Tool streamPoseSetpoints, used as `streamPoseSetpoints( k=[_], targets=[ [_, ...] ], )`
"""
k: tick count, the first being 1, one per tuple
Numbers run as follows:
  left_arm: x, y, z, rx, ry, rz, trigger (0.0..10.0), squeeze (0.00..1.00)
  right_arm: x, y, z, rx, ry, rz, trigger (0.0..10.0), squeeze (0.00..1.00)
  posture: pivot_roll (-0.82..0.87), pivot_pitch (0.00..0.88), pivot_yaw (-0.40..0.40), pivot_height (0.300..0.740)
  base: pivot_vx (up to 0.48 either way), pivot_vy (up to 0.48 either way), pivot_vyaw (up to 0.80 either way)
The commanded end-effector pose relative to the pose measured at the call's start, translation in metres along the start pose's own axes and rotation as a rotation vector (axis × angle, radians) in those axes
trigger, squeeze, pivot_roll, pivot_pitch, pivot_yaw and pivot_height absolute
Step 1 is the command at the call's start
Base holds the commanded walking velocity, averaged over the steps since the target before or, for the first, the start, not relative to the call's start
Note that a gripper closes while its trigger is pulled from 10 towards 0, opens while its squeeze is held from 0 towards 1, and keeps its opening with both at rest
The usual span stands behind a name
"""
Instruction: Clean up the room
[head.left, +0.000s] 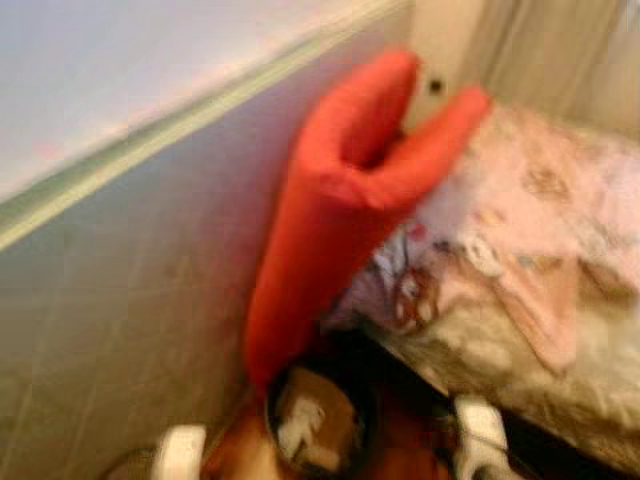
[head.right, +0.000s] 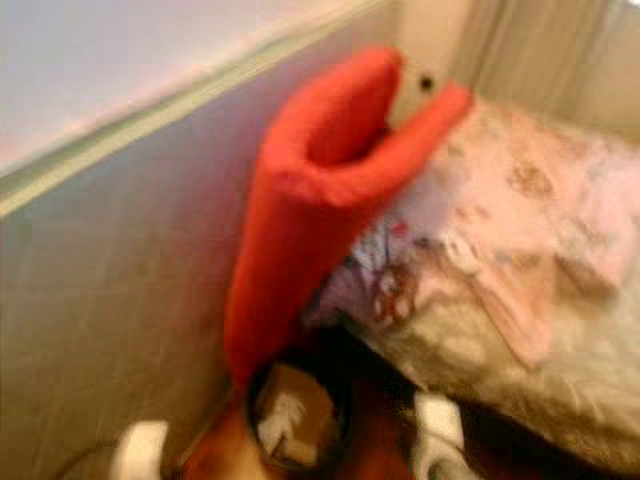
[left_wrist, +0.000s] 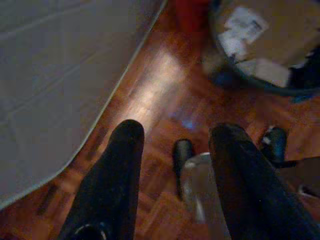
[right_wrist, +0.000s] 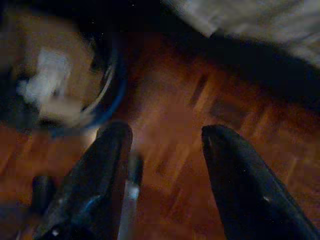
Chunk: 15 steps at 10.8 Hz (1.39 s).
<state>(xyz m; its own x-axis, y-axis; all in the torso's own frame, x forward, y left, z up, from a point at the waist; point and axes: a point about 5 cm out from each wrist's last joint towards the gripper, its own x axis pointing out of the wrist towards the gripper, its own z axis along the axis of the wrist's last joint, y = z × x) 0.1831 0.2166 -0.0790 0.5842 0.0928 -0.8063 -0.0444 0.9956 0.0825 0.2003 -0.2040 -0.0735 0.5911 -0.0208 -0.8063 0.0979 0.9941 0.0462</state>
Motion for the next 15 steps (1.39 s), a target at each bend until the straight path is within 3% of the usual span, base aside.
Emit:
streamPoseSetpoints(
  k=[1,2,4,5,6,7,8,10,11,13,14,15],
  targets=[
    [-0.003,0.008,-0.014,0.014,0.047,0.016,10.0,0.0,0.001,0.005,0.01,0.035,-0.075,-0.012,10.0,0.0,0.17,0.021,-0.024,0.74,0.0,0.0,0.0],
    [-0.004,0.012,-0.013,0.011,0.035,0.026,10.0,0.0,0.0,0.006,0.018,0.037,-0.176,-0.027,10.0,0.0,0.16,0.036,-0.018,0.74,0.0,0.0,0.0],
    [-0.004,0.014,-0.01,0.004,0.021,0.034,10.0,0.0,-0.002,0.006,0.025,0.05,-0.275,-0.05,10.0,0.0,0.15,0.058,-0.024,0.74,0.0,0.0,0.0],
    [-0.004,0.013,-0.012,-0.003,0.02,0.038,10.0,0.0,-0.007,0.002,0.07,-0.059,-0.475,-0.176,10.0,0.0,0.14,0.074,-0.037,0.74,0.0,0.0,0.0],
    [-0.004,0.013,-0.012,-0.008,0.019,0.039,10.0,0.0,-0.017,0.008,0.124,-0.167,-0.677,-0.195,10.0,0.0,0.14,0.076,-0.046,0.74,0.0,0.0,0.0],
    [-0.004,0.013,-0.013,-0.013,0.019,0.043,10.0,0.0,-0.026,0.014,0.15,-0.213,-0.802,-0.174,10.0,0.0,0.13,0.079,-0.062,0.74,0.0,0.0,0.0],
    [-0.004,0.013,-0.014,-0.026,0.019,0.048,10.0,0.0,-0.031,0.017,0.15,-0.182,-0.857,-0.144,10.0,0.0,0.13,0.077,-0.072,0.74,0.0,0.0,0.0],
    [-0.004,0.012,-0.015,-0.04,0.016,0.051,10.0,0.0,-0.028,0.014,0.119,-0.202,-0.816,-0.144,10.0,0.0,0.12,0.071,-0.096,0.74,0.0,0.0,0.0],
    [-0.004,0.012,-0.013,-0.054,0.008,0.057,10.0,0.0,-0.022,0.0,0.083,-0.218,-0.674,-0.211,10.0,0.0,0.13,0.069,-0.105,0.74,0.0,0.0,0.0],
    [-0.004,0.012,-0.014,-0.056,0.007,0.059,10.0,0.0,-0.018,-0.027,0.053,-0.286,-0.498,-0.349,10.0,0.0,0.14,0.062,-0.105,0.74,0.0,0.0,0.0],
    [-0.004,0.012,-0.013,-0.059,0.002,0.067,10.0,0.0,-0.019,-0.049,0.033,-0.227,-0.365,-0.443,10.0,0.0,0.16,0.05,-0.086,0.74,0.0,0.0,0.0],
    [-0.004,0.013,-0.012,-0.064,-0.001,0.072,10.0,0.0,-0.022,-0.063,0.019,-0.104,-0.293,-0.505,10.0,0.0,0.16,0.049,-0.07,0.74,0.0,0.0,0.0]
  ],
)
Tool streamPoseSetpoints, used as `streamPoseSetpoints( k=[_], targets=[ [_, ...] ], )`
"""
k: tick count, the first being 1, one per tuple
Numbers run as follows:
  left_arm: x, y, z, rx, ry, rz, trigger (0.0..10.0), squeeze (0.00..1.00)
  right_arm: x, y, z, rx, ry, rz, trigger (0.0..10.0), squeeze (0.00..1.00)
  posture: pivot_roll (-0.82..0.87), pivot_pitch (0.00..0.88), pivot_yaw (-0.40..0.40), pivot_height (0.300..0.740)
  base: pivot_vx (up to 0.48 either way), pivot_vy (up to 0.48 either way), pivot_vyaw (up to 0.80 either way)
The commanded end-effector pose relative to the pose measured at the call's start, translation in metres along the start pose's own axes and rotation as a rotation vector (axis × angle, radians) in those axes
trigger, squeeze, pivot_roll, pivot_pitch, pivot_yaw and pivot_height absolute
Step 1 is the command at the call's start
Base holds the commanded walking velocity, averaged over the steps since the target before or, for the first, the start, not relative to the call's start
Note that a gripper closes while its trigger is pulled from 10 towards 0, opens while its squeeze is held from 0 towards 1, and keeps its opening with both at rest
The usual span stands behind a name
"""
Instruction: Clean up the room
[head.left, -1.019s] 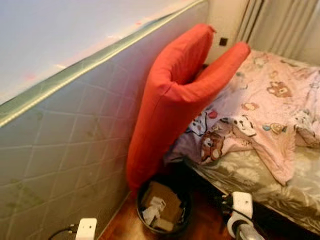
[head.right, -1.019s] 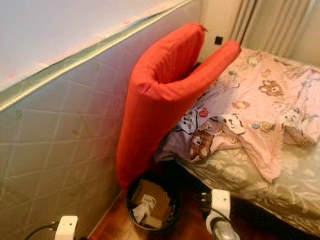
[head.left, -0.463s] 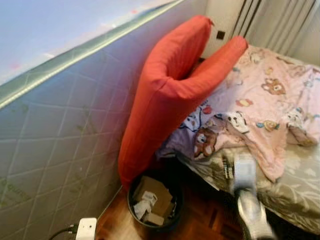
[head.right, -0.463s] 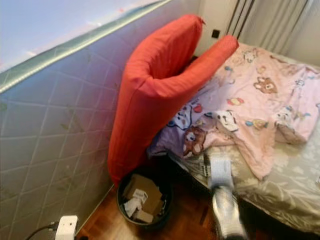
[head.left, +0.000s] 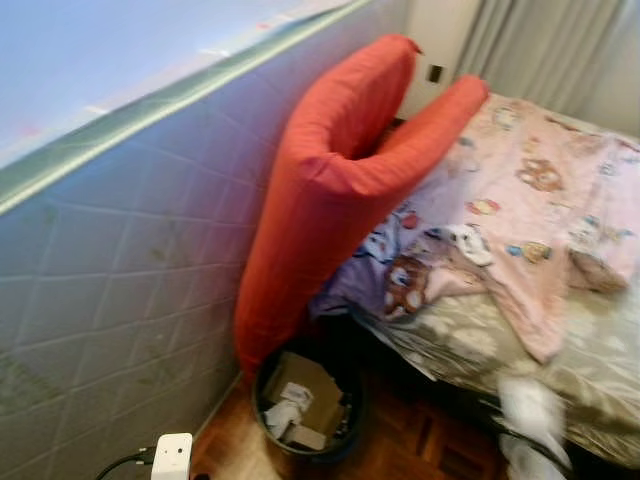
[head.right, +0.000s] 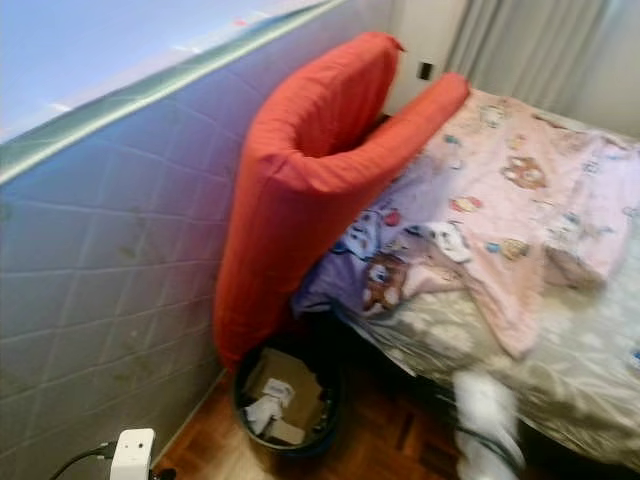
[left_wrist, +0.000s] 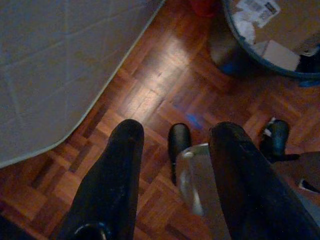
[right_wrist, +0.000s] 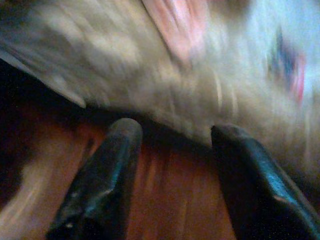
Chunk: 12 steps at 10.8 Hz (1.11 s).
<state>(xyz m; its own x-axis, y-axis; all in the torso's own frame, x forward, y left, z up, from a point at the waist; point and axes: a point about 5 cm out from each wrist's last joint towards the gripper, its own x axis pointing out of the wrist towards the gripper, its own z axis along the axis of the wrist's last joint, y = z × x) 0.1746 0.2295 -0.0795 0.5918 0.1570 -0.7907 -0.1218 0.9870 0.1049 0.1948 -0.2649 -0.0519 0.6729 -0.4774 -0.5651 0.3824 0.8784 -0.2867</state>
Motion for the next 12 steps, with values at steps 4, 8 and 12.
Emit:
streamPoseSetpoints(
  k=[4,8,12],
  targets=[
    [0.0,-0.003,-0.005,-0.002,0.024,-0.001,10.0,0.0,-0.024,0.025,-0.059,0.104,0.369,0.232,10.0,0.0,0.17,0.056,-0.044,0.74,0.0,0.0,0.0],
    [0.001,-0.002,-0.001,-0.003,0.02,-0.003,10.0,0.0,-0.017,0.039,-0.039,0.057,0.32,0.339,10.0,0.0,0.15,0.069,-0.06,0.74,0.0,0.0,0.0],
    [0.001,-0.003,-0.001,0.009,0.022,-0.007,10.0,0.0,-0.021,0.066,-0.029,0.071,0.308,0.365,10.0,0.0,0.15,0.069,-0.061,0.74,0.0,0.0,0.0]
  ],
)
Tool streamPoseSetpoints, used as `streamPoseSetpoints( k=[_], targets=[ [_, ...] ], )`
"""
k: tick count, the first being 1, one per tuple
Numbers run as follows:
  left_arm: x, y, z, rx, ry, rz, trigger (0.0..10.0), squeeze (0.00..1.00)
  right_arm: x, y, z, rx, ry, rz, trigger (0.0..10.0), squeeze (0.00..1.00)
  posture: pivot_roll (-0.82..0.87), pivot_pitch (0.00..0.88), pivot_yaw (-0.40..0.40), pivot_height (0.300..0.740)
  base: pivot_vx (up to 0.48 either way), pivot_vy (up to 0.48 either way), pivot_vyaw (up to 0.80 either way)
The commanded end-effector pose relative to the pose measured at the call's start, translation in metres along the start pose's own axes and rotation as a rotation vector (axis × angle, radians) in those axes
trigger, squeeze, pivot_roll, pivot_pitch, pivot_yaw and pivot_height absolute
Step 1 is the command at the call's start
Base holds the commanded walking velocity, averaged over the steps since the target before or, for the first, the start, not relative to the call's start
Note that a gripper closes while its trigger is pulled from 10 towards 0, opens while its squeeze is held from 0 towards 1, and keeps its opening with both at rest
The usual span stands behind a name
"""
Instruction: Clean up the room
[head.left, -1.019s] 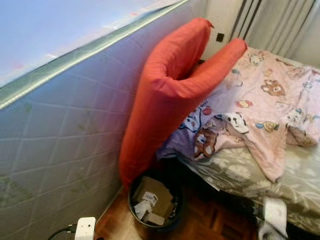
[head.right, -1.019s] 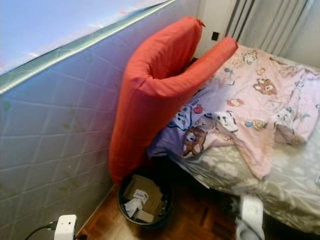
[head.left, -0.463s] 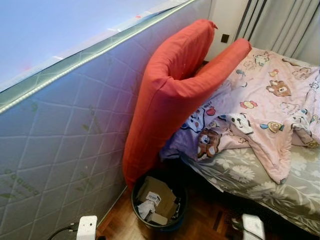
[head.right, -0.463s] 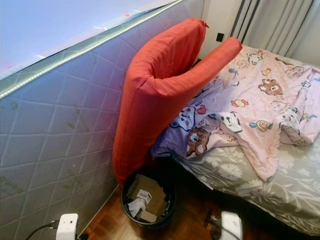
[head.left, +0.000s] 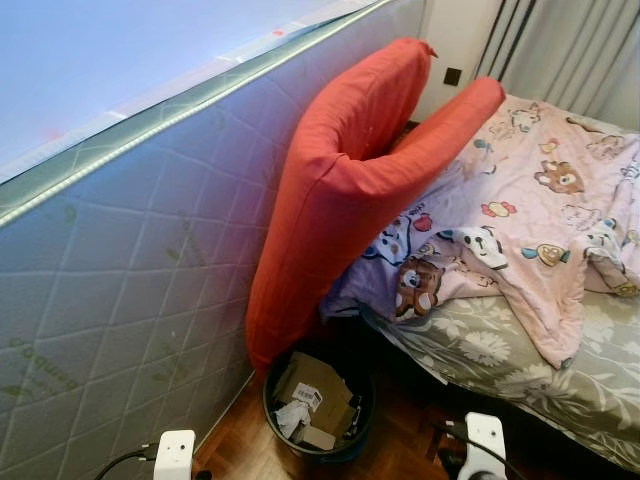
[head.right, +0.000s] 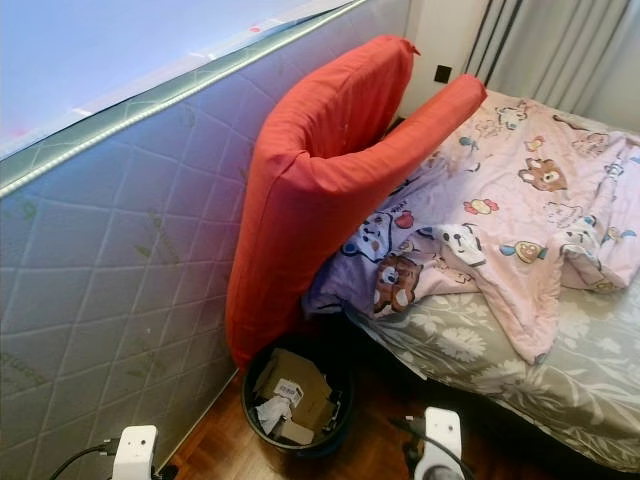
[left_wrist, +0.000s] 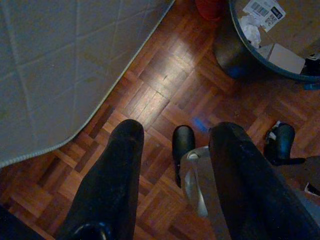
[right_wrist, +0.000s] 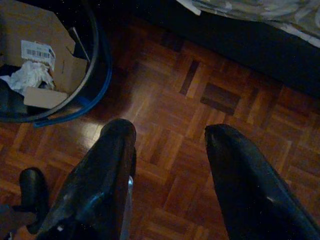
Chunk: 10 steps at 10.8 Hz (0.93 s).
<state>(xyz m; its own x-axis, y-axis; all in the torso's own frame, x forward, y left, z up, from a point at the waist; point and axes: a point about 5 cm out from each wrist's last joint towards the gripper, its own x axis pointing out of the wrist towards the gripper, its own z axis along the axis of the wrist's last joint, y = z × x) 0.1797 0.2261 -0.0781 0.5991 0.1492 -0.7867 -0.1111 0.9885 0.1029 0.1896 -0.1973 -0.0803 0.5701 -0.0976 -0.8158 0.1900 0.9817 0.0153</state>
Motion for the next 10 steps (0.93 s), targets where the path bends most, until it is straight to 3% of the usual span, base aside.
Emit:
streamPoseSetpoints(
  k=[1,4,10],
  targets=[
    [-0.0008,0.0009,-0.0056,0.001,0.03,0.003,10.0,0.0,-0.0006,-0.0041,-0.003,0.014,0.011,-0.011,10.0,0.0,0.16,0.073,-0.06,0.74,0.0,0.0,0.0],
    [-0.0008,0.0009,-0.0055,0.006,0.029,0.005,10.0,0.0,-0.0006,-0.0065,-0.0008,0.038,-0.002,-0.019,10.0,0.0,0.16,0.075,-0.059,0.74,0.0,0.0,0.0],
    [0.0,0.003,-0.0008,0.023,0.019,0.007,10.0,0.0,-0.0004,-0.0023,-0.0019,0.054,0.001,-0.01,10.0,0.0,0.16,0.062,-0.04,0.74,0.0,-0.308,0.0]
  ],
)
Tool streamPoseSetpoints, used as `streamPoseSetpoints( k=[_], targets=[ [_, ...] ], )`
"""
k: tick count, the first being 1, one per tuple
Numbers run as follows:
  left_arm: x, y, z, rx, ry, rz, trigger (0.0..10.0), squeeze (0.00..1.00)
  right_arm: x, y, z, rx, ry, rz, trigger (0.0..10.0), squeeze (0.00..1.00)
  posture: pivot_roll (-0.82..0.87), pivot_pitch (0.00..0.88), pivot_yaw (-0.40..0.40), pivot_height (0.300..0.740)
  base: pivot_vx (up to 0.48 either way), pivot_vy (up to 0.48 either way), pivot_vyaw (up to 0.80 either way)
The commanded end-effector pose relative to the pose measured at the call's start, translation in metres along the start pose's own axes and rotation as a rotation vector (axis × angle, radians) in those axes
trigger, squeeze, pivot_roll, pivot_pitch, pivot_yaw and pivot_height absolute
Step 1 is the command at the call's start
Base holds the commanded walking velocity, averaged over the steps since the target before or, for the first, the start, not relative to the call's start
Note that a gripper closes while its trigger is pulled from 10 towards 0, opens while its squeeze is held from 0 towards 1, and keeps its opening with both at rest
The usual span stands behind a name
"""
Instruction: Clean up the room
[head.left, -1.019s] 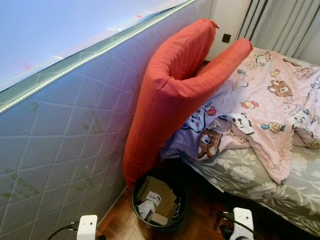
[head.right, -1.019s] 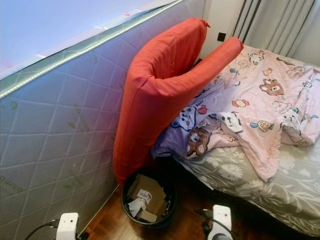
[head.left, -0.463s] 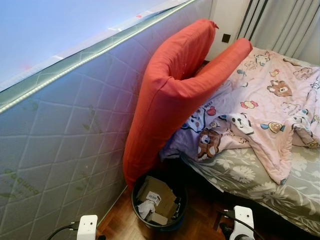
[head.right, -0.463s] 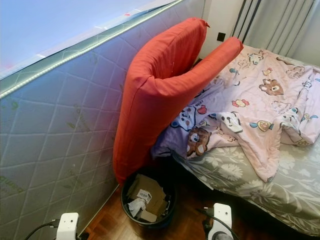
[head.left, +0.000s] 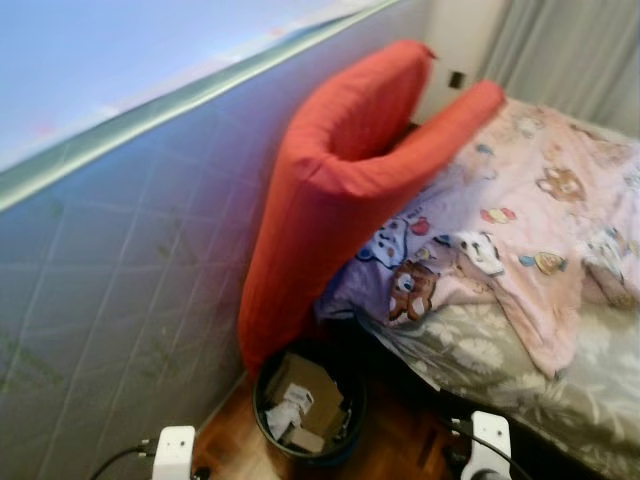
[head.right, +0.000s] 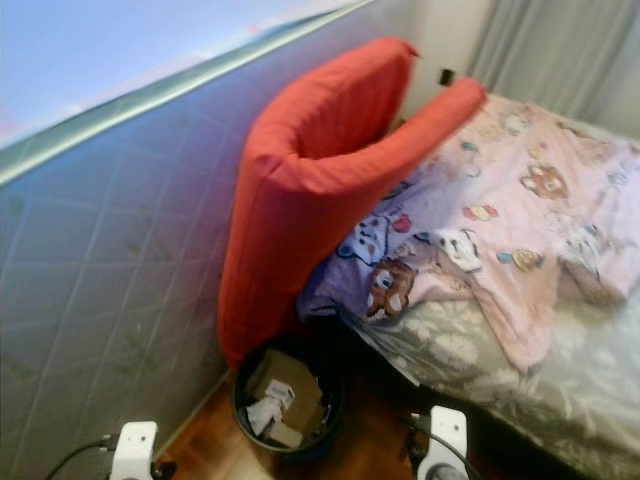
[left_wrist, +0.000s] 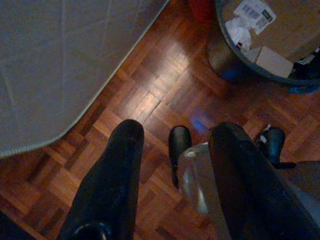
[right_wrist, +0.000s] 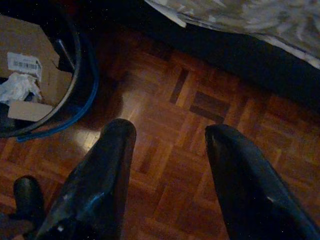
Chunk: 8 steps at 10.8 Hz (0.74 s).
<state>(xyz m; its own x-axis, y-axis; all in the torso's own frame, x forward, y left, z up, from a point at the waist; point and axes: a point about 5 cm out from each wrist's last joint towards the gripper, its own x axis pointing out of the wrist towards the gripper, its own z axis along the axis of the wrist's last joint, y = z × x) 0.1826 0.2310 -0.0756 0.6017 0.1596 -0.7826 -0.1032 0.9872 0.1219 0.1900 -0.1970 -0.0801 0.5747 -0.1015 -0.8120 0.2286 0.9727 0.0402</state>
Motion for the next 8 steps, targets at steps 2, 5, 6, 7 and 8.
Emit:
streamPoseSetpoints(
  k=[2,5,6,7,8],
  targets=[
    [-0.0005,-0.0026,-0.0046,0.009,0.022,-0.006,10.0,0.0,-0.0004,-0.0036,-0.0017,0.012,0.006,-0.009,10.0,0.0,0.18,0.066,-0.046,0.74,0.0,-0.313,0.0],
    [-0.0008,-0.0032,-0.0062,0.009,0.028,-0.008,10.0,0.0,-0.0005,-0.0043,-0.0018,0.015,0.006,-0.009,10.0,0.0,0.18,0.068,-0.049,0.74,0.0,-0.311,0.0],
    [-0.0008,-0.0034,-0.0067,0.007,0.033,-0.012,10.0,0.0,-0.0007,-0.0031,-0.0043,-0.019,0.022,0.0,10.0,0.0,0.19,0.069,-0.049,0.74,0.0,0.0,-0.78],
    [-0.0008,-0.0034,-0.0067,0.002,0.033,-0.011,10.0,0.0,-0.0008,-0.0035,-0.0049,-0.008,0.022,-0.001,10.0,0.0,0.18,0.064,-0.05,0.74,0.0,0.0,-0.78],
    [-0.0008,-0.0038,-0.0068,0.0,0.033,-0.012,10.0,0.0,-0.0009,-0.004,-0.0052,-0.017,0.027,0.0,10.0,0.0,0.18,0.064,-0.052,0.74,0.0,0.0,-0.77]
  ],
)
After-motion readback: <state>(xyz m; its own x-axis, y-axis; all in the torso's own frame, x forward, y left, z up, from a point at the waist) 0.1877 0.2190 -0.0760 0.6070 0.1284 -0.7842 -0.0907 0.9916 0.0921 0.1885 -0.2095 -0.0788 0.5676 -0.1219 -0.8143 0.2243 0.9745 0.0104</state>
